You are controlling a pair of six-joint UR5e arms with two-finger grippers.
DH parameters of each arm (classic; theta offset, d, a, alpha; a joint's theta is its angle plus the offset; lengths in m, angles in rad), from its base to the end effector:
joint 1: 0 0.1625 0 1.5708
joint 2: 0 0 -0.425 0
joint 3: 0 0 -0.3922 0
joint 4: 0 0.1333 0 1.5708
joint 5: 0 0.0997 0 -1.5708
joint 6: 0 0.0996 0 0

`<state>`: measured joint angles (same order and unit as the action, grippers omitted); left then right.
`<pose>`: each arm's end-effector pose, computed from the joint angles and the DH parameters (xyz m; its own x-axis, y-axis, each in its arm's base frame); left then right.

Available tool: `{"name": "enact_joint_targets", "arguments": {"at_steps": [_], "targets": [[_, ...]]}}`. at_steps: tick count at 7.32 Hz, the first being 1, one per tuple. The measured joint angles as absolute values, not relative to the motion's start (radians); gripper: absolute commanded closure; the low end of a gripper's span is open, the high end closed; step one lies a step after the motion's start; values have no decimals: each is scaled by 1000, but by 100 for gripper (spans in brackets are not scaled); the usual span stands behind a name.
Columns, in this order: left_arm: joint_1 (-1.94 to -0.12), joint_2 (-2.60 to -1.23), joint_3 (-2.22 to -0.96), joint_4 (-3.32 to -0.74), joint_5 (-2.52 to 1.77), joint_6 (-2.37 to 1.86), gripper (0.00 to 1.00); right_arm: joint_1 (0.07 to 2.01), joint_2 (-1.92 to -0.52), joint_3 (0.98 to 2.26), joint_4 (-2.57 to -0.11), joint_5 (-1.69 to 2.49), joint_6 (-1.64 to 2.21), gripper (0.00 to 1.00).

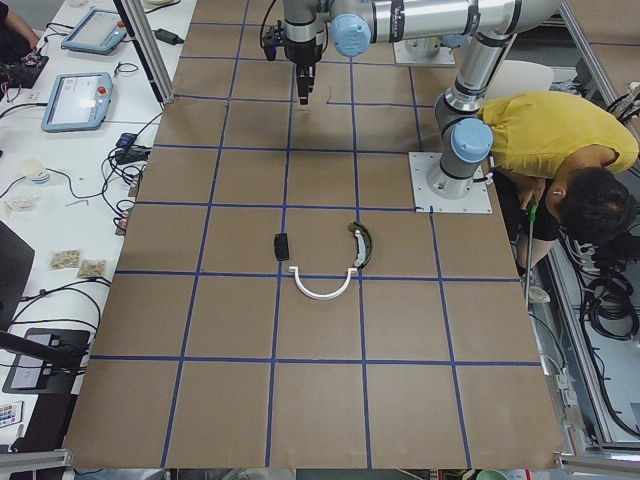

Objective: Place bearing gear from tray to pile

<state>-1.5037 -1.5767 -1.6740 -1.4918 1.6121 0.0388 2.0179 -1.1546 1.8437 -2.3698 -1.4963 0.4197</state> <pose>-0.0961 -0.4966 0.4423 -0.9988 -0.0270 -0.0401 -0.0283 0.9991 0.0317 0.3796 -0.4662 0.2141 -0.9931 -0.0352 -0.1122 -0.0275 0.9972 -0.0700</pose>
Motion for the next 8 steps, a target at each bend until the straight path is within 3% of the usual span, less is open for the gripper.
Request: {"name": "enact_joint_targets", "arguments": {"at_steps": [1, 4, 8], "targets": [[-1503, -1579, -1674, -1492, 1612, 39, 0, 2033, -1119, 1845, -2425, -1496, 428, 0], [-1501, -1591, -1672, -1491, 1609, 28, 0, 1969, -1135, 1829, -2449, -1548, 326, 0], [-1578, -1649, -1680, -1401, 1576, -46, 0, 1462, -1344, 1812, -2123, -1568, -419, 0]]}}
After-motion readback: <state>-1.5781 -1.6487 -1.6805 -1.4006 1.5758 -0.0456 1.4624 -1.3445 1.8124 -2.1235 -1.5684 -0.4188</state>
